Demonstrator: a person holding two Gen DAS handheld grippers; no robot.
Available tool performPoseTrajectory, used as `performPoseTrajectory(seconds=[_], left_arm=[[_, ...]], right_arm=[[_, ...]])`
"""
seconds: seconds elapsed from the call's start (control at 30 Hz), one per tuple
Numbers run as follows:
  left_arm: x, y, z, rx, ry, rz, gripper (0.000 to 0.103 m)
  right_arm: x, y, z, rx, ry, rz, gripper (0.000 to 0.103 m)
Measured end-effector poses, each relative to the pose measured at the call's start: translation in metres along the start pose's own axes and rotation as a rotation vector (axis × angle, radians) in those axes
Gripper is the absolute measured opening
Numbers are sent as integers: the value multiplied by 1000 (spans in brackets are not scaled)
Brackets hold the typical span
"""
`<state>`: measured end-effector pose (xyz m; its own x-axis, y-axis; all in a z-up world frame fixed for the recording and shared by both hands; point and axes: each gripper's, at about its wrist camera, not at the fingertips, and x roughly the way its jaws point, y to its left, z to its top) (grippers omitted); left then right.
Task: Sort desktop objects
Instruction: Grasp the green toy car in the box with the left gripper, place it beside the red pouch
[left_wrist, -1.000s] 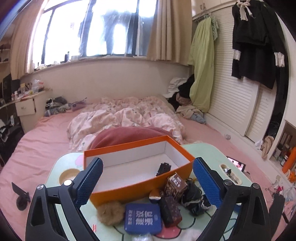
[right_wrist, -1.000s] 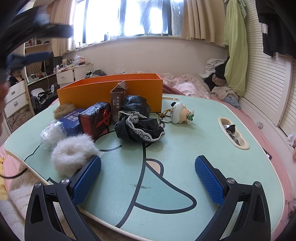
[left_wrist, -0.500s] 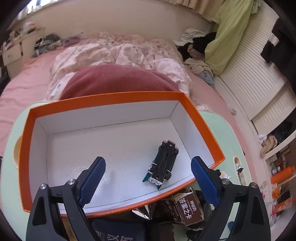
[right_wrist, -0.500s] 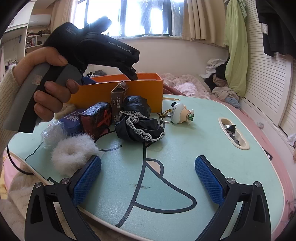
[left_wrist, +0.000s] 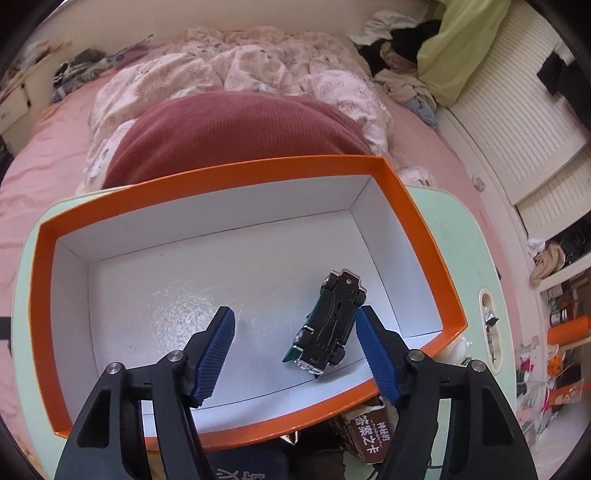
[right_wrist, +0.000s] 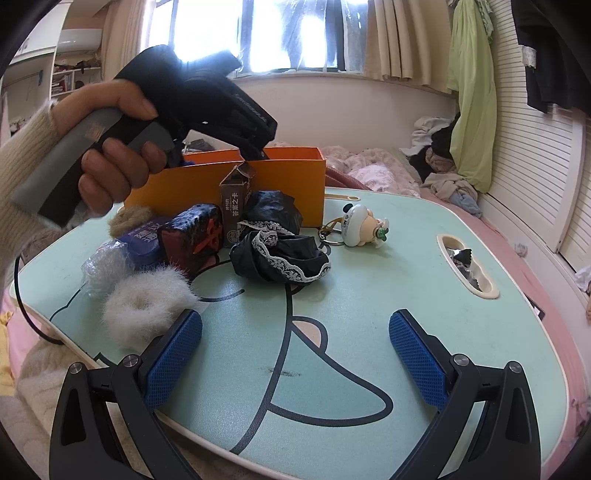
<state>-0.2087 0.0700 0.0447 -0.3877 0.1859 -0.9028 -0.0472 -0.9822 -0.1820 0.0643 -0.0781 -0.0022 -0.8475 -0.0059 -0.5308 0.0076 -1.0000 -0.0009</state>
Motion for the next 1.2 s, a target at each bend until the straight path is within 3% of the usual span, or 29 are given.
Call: performPoseTrajectory(seconds=[0.07, 0.17, 0.27, 0.37, 0.43, 0.5, 0.53, 0.6, 0.87, 1.03, 1.2], left_arm=[[4, -10, 7, 35, 30, 26, 68], [17, -20, 15, 64, 100, 77, 59], [31, -17, 21, 42, 151, 19, 58], [31, -14, 22, 14, 135, -9, 57], [29, -14, 20, 25, 130, -32, 49], [27, -14, 16, 26, 138, -69, 31], [26, -14, 15, 30, 141, -81, 31], [22, -14, 11, 52, 128, -94, 24], [11, 4, 10, 67, 79, -91, 23], [-22, 16, 13, 45, 4, -170, 23], [-70, 15, -3, 98, -89, -248, 23]], right_arm=[[0, 0, 0, 1, 0, 1, 101], [0, 2, 0, 0, 0, 3, 101], [1, 2, 0, 1, 1, 5, 101], [3, 5, 1, 2, 1, 8, 101], [3, 6, 1, 2, 1, 8, 101], [3, 6, 1, 3, 1, 8, 101], [3, 6, 1, 3, 1, 8, 101], [2, 6, 1, 3, 2, 8, 101], [3, 7, 0, 4, -1, 5, 101], [4, 8, 0, 5, -1, 3, 101], [4, 7, 0, 4, -1, 2, 101]])
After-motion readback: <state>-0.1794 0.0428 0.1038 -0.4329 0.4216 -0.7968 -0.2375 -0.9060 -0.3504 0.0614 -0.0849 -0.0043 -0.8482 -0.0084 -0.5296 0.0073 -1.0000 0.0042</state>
